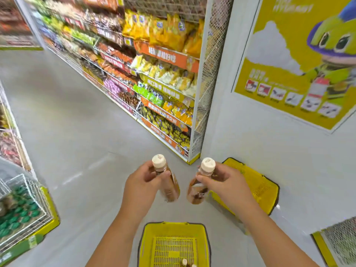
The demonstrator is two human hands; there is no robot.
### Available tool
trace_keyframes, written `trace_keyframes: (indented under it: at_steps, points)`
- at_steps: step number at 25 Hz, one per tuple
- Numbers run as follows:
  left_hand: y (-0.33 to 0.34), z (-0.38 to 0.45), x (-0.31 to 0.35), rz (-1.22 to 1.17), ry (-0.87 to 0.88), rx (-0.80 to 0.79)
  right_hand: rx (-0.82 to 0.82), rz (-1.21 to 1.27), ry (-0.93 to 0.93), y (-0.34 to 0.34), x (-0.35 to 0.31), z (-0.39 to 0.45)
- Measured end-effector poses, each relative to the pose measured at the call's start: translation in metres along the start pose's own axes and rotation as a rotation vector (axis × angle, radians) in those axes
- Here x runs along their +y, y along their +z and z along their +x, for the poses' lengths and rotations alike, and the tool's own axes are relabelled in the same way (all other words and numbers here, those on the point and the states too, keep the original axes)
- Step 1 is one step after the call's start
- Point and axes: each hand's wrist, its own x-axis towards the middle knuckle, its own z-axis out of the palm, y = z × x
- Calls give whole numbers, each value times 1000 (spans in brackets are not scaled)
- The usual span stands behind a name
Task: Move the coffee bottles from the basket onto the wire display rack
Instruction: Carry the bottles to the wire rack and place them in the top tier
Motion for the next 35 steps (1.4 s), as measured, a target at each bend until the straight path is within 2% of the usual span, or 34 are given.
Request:
trace_keyframes:
  at_steps: [9, 17, 21, 27, 35]
  points:
    - [-38, 1, 132, 32, 207, -30, -63, 30, -146, -45, -143, 6]
    - [-27, -22, 192, -10, 228, 166, -176, -23, -257, -79, -192, 19]
    - [-39, -37, 210, -8, 228, 296, -326, -23, -316, -75, -218, 26]
    - [-101, -80, 226, 70, 190, 520, -548, 24, -430, -10, -259, 24]
    - [-239, -177, 217, 142, 147, 791, -820, 106, -484, 155, -308, -30]
